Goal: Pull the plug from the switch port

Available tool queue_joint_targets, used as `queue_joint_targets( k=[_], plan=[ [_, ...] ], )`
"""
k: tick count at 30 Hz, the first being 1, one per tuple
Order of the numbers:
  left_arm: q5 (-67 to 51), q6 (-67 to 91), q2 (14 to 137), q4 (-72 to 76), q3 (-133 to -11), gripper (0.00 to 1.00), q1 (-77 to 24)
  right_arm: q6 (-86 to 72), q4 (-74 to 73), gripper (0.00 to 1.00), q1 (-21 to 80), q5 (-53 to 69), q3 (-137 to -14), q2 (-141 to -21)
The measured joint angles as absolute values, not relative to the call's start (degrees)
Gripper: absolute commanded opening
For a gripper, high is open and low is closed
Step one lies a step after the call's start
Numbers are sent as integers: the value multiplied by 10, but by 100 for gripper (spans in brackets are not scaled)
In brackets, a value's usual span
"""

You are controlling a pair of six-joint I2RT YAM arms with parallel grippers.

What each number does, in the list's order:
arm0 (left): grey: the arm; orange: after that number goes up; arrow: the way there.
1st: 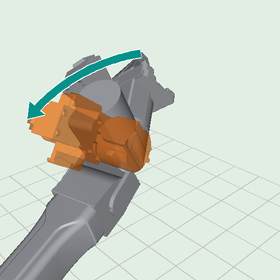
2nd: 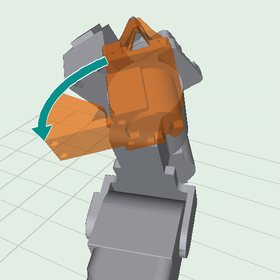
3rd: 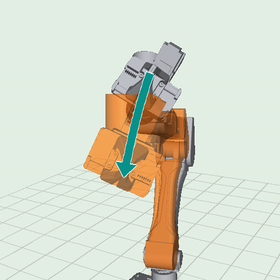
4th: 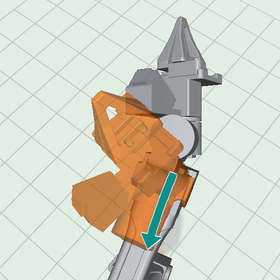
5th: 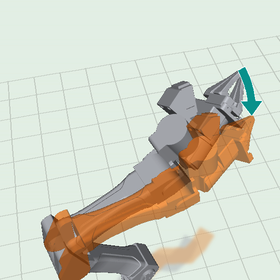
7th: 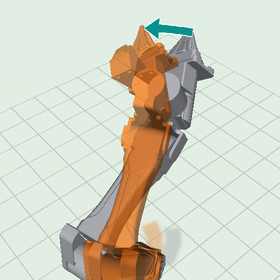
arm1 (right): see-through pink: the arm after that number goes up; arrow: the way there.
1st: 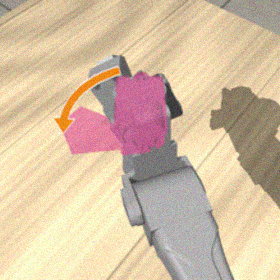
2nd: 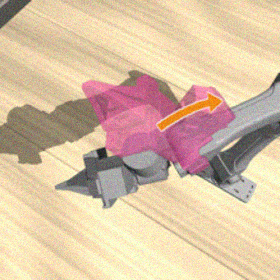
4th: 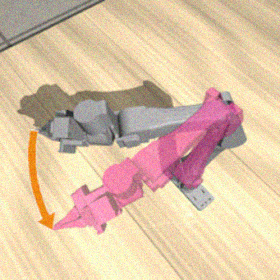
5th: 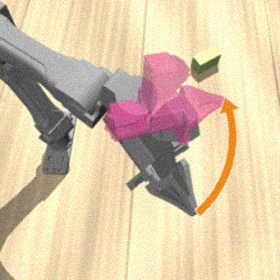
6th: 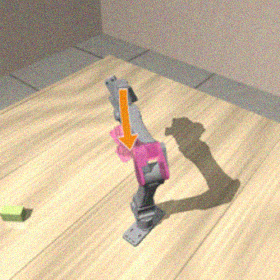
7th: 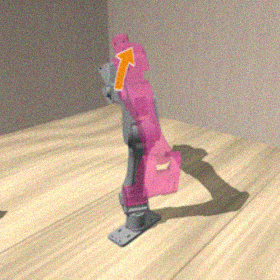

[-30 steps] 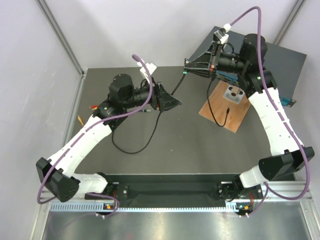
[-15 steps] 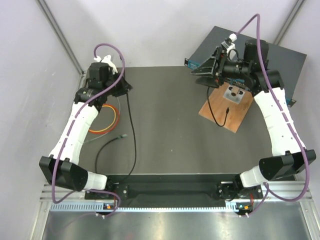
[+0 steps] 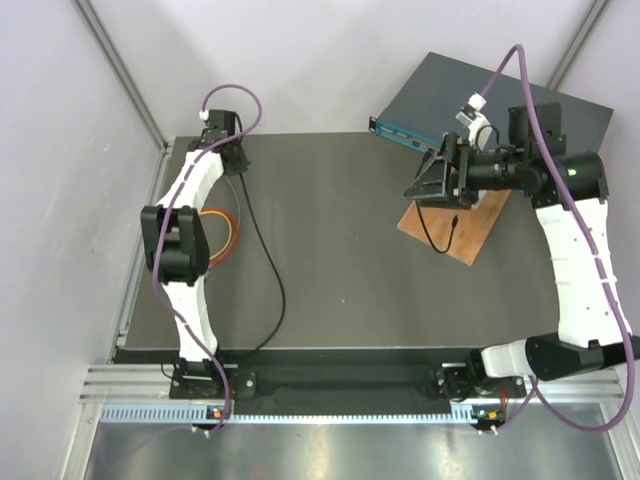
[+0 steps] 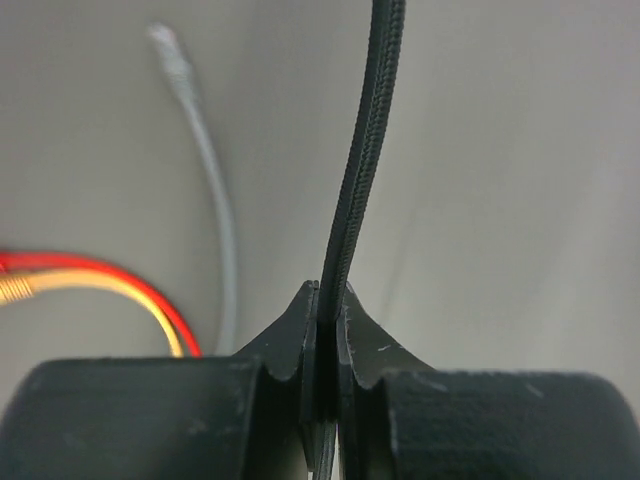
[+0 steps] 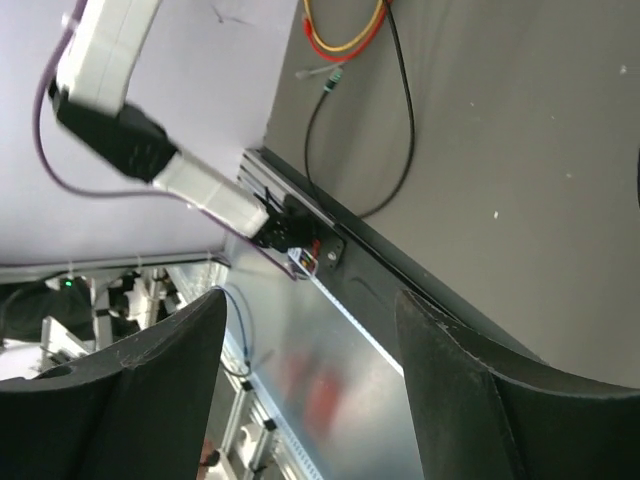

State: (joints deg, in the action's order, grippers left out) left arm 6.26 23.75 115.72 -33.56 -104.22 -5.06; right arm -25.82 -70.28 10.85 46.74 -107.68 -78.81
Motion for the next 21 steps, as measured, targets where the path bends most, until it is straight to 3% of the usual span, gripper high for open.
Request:
queue_joint_targets(
  k=[3, 5, 6, 7, 10, 12, 13, 21],
  plan=[
    [78, 226, 1221, -339, -1080, 0, -27, -227, -742, 69, 101, 458, -1082, -776],
    [86, 224, 1241, -344, -1085, 7, -8, -211, -755, 69, 89, 446, -1098, -779],
    [87, 224, 1244, -347, -1085, 14, -1, -205, -758, 69, 80, 439, -1105, -781],
    [86, 224, 1246, -350, -1085, 28, 8, -201, -759, 69, 70, 432, -1111, -783],
    [86, 228, 1246, -350, -1086, 49, 26, -208, -762, 69, 49, 406, -1114, -785],
    [86, 236, 1250, -351, -1087, 75, 31, -220, -762, 69, 45, 390, -1114, -786],
    [85, 244, 1253, -351, -1087, 80, 31, -228, -762, 69, 44, 383, -1114, -787],
    [113, 316, 1271, -378, -1109, 84, 4, -271, -759, 69, 43, 341, -1091, -781]
  ],
)
